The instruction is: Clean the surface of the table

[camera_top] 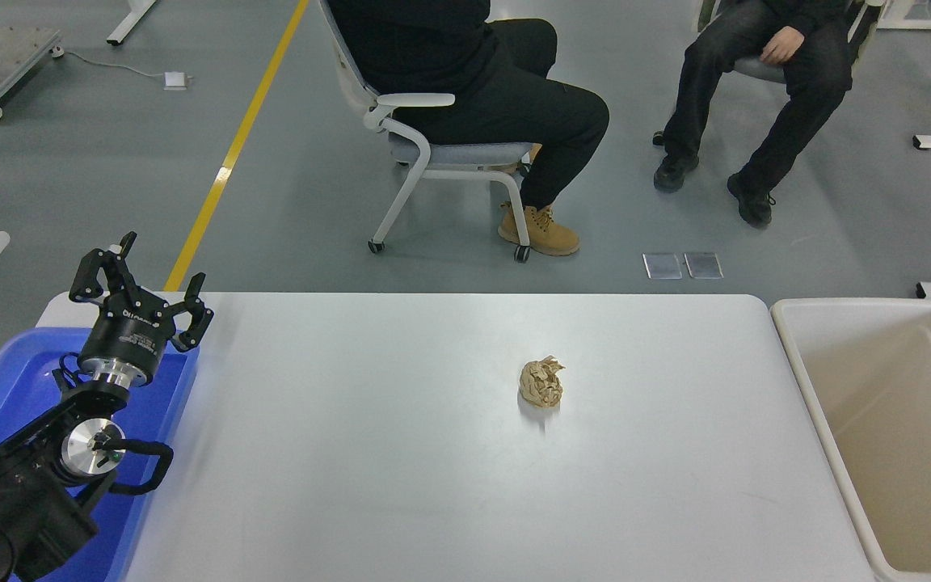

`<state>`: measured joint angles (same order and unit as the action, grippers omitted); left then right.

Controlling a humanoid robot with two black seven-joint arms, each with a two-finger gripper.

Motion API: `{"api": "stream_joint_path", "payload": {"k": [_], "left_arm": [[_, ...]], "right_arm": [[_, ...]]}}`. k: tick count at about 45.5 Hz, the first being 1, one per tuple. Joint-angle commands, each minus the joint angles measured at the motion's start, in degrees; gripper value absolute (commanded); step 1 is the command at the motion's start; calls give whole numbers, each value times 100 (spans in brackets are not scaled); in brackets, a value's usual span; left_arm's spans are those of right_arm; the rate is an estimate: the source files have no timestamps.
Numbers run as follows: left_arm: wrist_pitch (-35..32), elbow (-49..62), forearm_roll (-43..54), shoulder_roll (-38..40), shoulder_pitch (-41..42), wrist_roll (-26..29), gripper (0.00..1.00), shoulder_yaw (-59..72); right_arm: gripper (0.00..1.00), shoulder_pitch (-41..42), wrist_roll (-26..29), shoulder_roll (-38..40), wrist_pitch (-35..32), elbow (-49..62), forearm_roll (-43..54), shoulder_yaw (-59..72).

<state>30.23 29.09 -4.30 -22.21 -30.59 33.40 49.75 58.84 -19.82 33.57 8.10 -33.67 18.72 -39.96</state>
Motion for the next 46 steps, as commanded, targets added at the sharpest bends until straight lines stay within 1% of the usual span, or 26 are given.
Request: {"api": "stream_joint_path", "payload": {"k": [1,8,10,18,26,34,42,46], "left_arm": [[9,0,0,-2,0,0,100,0],[0,0,0,-2,0,0,100,0],[0,0,0,6,0,0,100,0],[0,0,0,-2,0,0,100,0],[0,0,0,-2,0,0,100,0],[0,0,0,6,0,0,100,0],[0,0,0,-2,0,0,100,0],[0,0,0,-2,0,0,100,0]], "right_arm": [[99,-443,119,-404,-1,-562,0,-697],[99,-716,435,-685,-45,-562,-9,-935],[99,-829,488,-790,-176,-562,-35,-1057],[99,-1295,453,-1010,-669,-571,-36,-1225],[99,-1814,392,-1160,-757,-571,-36,-1225],[99,-2218,102,-1169,-757,-562,-27,-1225],[99,-2421,-373,-1204,-775,-553,-18,-1225],[99,-2465,-566,-1274,-897,-553,35,-1225]]}}
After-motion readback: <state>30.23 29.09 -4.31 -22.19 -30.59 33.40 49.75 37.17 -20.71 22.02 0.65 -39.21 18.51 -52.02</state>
